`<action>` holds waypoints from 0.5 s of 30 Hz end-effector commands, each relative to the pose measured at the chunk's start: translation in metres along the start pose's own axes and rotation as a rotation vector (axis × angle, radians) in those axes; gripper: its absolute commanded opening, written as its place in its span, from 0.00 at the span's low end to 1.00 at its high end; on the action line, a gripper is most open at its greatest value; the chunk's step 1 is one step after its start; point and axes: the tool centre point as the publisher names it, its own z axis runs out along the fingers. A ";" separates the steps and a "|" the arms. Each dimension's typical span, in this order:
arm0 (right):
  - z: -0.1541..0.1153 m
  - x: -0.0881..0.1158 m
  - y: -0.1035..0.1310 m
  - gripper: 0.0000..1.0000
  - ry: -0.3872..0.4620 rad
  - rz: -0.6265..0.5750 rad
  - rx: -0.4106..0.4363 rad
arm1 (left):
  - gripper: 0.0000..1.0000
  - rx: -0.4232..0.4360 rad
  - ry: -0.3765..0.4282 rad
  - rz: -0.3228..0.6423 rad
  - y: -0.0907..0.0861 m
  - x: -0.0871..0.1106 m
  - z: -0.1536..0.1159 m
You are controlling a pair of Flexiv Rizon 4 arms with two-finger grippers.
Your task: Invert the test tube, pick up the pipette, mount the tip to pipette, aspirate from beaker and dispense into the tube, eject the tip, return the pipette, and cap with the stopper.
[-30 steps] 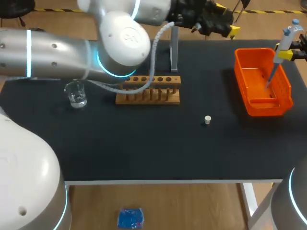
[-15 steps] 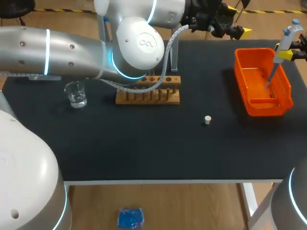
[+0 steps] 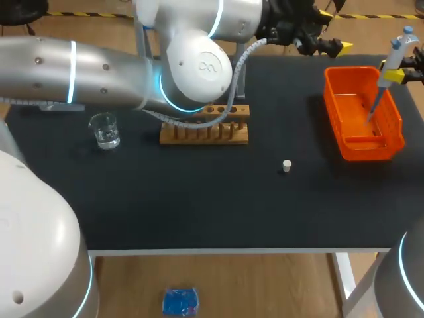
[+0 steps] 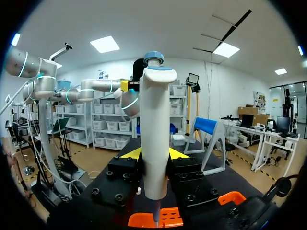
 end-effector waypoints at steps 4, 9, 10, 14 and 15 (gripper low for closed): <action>-0.001 -0.001 0.000 0.00 0.006 0.000 0.002 | 0.68 -0.017 -0.044 -0.002 -0.013 0.010 0.021; -0.001 -0.001 0.000 0.00 0.006 0.000 0.002 | 0.00 -0.012 -0.054 -0.003 -0.018 0.011 0.033; -0.001 -0.001 0.000 0.00 0.006 0.000 0.002 | 0.00 -0.009 -0.053 -0.003 -0.019 0.011 0.036; -0.001 -0.001 0.000 0.00 0.006 0.000 0.002 | 0.00 0.001 -0.043 -0.004 -0.020 0.009 0.044; -0.001 -0.001 0.000 0.00 0.006 0.000 0.002 | 0.00 0.002 -0.039 -0.003 -0.021 0.009 0.047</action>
